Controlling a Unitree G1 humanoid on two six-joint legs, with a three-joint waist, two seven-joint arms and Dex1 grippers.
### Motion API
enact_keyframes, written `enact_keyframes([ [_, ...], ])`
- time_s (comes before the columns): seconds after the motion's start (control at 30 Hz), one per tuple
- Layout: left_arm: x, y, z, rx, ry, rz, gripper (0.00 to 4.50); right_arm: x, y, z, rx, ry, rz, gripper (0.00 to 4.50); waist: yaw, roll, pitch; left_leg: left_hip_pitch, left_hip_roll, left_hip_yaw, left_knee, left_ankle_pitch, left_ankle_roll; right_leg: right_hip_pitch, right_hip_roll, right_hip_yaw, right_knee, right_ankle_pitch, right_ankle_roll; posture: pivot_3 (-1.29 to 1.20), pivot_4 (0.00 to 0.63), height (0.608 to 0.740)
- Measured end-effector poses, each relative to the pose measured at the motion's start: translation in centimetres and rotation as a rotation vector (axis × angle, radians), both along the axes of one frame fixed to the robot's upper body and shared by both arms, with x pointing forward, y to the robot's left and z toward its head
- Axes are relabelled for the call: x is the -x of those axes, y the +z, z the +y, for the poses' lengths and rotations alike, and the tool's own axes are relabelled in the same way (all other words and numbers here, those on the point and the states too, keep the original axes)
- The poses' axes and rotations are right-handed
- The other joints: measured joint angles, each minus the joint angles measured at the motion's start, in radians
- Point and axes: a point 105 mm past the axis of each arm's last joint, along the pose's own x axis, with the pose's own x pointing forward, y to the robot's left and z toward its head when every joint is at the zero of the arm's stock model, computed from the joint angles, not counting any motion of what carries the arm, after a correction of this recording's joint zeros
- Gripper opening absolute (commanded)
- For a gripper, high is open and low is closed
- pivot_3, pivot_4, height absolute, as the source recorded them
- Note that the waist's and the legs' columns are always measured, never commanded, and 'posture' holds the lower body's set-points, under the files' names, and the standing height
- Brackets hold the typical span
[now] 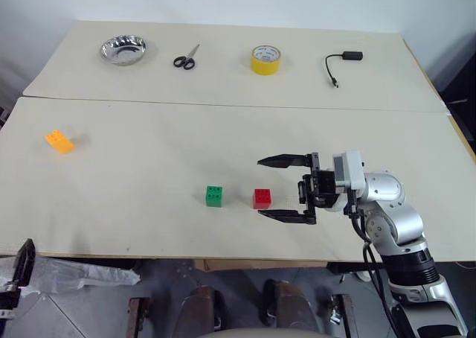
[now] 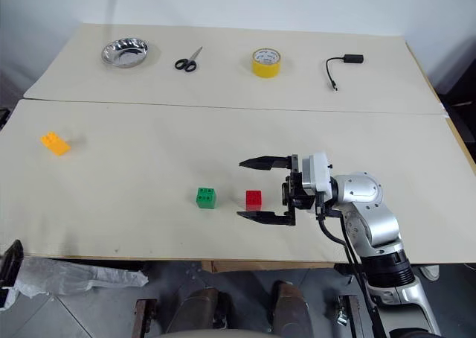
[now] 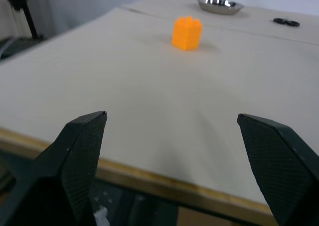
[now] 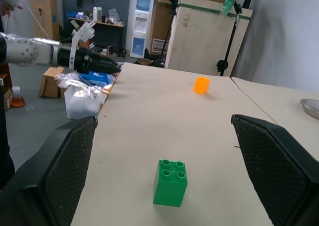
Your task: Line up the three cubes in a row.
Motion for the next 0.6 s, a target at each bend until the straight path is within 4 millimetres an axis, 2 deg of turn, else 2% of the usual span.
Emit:
enact_keyframes([
  [0.13,-4.5,3.1,-0.6,-0.048,-0.015,-0.059,4.46,0.0,0.1,0.0,0.005,0.004,0.007,4.50,-0.002,-0.001,-0.001,0.000,0.000,0.000,0.000,0.000,0.000,0.001,0.001,-0.001,0.001,0.000,0.000,0.00,0.150,0.740],
  [0.2,-7.6,5.4,-0.8,-0.073,-0.012,-0.059,4.46,-0.1,0.2,0.2,0.008,0.010,0.006,4.50,-0.005,-0.001,0.000,0.000,0.000,0.000,0.000,0.000,0.000,0.001,0.002,-0.001,0.001,0.000,0.000,0.00,0.150,0.740],
  [0.3,-10.4,7.7,-0.7,-0.074,0.024,-0.058,4.46,-0.2,0.5,0.3,0.009,0.015,0.009,4.50,-0.010,-0.001,-0.001,0.001,-0.001,0.000,-0.001,0.000,0.000,0.001,0.003,-0.002,0.002,0.000,0.000,0.00,0.150,0.740],
  [0.37,-12.2,8.4,-0.7,-0.048,0.066,-0.047,4.46,-0.1,0.4,0.4,0.010,0.020,0.018,4.50,-0.011,-0.001,0.000,0.001,-0.002,0.000,-0.002,0.000,0.000,0.001,0.003,-0.005,0.002,0.000,0.000,0.00,0.150,0.740],
  [0.47,-15.3,8.3,-0.6,0.019,0.167,0.007,4.46,-0.1,0.4,0.5,0.012,0.026,0.025,4.50,-0.005,-0.001,-0.001,0.001,-0.002,0.000,-0.001,0.000,0.000,0.001,0.003,-0.009,0.003,0.000,0.000,0.00,0.150,0.740],
  [0.6,-17.8,8.1,-0.5,0.088,0.286,0.039,4.46,0.0,0.3,0.5,0.015,0.035,0.026,4.50,-0.004,-0.002,-0.001,0.001,-0.003,-0.001,-0.001,0.000,0.001,0.001,0.003,-0.010,0.003,0.000,0.000,0.00,0.150,0.740],
])
